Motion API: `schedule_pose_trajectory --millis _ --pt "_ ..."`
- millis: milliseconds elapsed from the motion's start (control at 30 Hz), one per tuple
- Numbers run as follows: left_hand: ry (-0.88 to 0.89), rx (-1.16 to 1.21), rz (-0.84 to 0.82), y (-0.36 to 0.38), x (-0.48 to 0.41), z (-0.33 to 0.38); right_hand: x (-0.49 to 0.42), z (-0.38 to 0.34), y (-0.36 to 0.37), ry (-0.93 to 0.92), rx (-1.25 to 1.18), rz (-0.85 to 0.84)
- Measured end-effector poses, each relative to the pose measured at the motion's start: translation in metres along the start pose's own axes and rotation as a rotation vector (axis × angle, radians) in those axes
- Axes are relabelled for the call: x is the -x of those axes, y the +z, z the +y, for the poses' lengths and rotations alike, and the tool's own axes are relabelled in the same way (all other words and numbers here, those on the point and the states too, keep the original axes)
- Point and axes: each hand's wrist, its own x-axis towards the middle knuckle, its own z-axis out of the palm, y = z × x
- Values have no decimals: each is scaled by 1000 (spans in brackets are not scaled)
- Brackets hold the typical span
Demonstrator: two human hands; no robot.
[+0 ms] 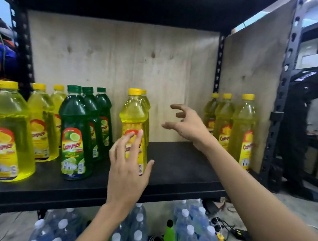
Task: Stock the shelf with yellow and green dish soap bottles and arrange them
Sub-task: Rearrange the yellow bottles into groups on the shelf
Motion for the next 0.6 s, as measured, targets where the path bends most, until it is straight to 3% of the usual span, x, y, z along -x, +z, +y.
schedule_pose_trajectory --millis 67,167,233,367,467,600 --pt "162 128 -43 13 0 22 -3 19 -39 -34 219 345" --pt "-3 466 -380 48 -10 54 -5 40 -88 56 393 648" --pt "-189 623 -535 79 -18 73 -7 51 -110 148 419 655" --pt "-412 753 -730 144 -28 110 -15 73 -128 260 275 477" --pt "-466 785 -795 179 -31 140 -23 80 -139 267 195 482" --pt "-462 734 -765 205 -34 171 -28 83 -145 312 323 435"
